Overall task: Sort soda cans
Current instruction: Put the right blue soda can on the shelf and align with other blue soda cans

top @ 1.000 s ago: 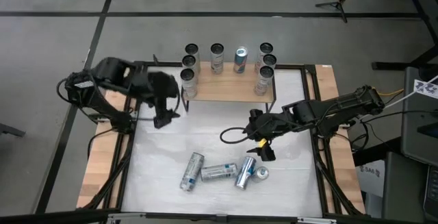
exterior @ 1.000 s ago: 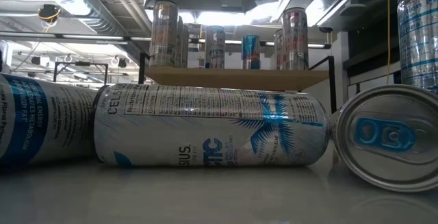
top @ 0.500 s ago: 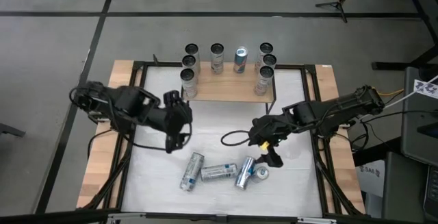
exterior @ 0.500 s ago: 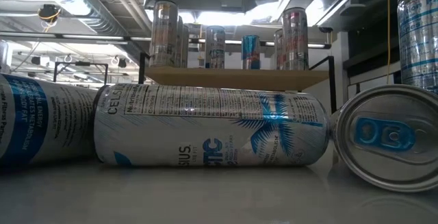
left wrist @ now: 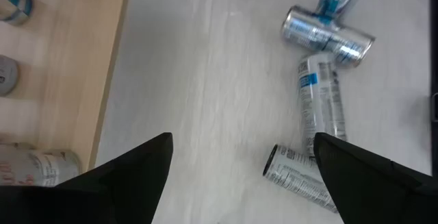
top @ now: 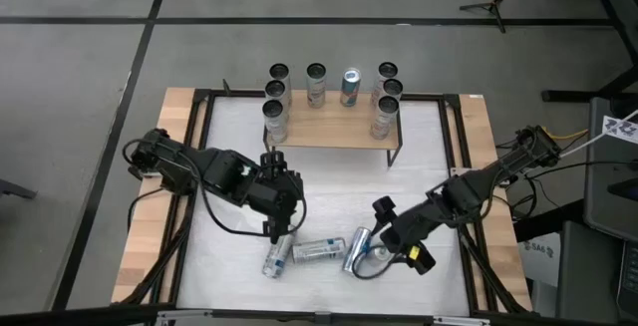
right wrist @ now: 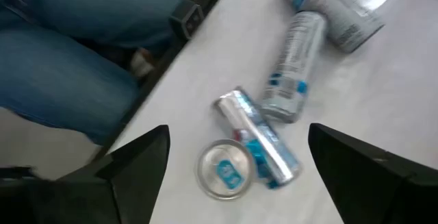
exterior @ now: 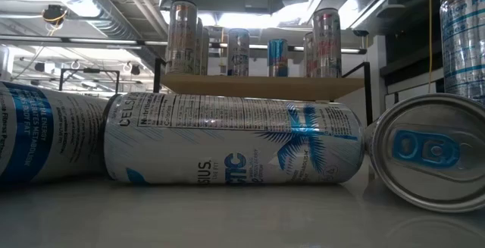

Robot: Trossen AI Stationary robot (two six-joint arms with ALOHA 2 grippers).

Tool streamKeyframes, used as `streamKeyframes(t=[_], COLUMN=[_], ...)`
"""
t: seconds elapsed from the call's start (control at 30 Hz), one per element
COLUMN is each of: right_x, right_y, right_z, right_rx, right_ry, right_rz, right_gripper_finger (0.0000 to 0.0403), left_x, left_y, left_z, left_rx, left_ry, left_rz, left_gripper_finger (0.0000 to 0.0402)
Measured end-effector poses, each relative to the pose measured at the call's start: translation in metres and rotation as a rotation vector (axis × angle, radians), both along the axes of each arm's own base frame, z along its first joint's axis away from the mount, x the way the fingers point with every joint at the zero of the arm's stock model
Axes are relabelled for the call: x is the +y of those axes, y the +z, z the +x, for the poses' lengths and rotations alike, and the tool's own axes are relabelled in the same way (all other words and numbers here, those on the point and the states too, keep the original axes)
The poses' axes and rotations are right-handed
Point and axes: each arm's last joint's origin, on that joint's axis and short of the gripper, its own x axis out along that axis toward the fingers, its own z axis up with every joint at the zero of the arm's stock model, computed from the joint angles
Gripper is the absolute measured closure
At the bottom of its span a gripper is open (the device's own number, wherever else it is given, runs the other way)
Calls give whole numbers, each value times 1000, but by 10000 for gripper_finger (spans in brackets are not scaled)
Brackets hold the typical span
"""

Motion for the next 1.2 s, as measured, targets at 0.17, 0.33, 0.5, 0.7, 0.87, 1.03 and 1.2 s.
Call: streamKeyframes(t=[0.17,0.33,0.5,0.7,0.87,1.03,1.2], right_x=[7,7,7,4,8,12,18], right_y=[0,-1,-18,-38,-50,-55,-54], right_z=[-5,-5,-6,-8,-7,-8,-10], right_rx=[-37,-12,70,110,101,98,73], right_ry=[6,-3,-73,-150,-126,-110,-95], right_rz=[-68,-38,-12,-55,-16,-9,-6], right_gripper_finger=[59,59,59,59,59,59,59], left_x=[-4,-6,-9,-11,-12,-13,-18], left_y=[-10,-10,-8,-6,-4,0,-8], left_z=[9,14,18,21,24,28,43], left_rx=[26,-6,-66,-105,-136,-201,-328], left_ry=[0,-3,-5,-8,-7,6,0], left_rz=[10,-5,-30,-45,-55,-56,-1], left_gripper_finger=[56,56,56,56,56,56,56])
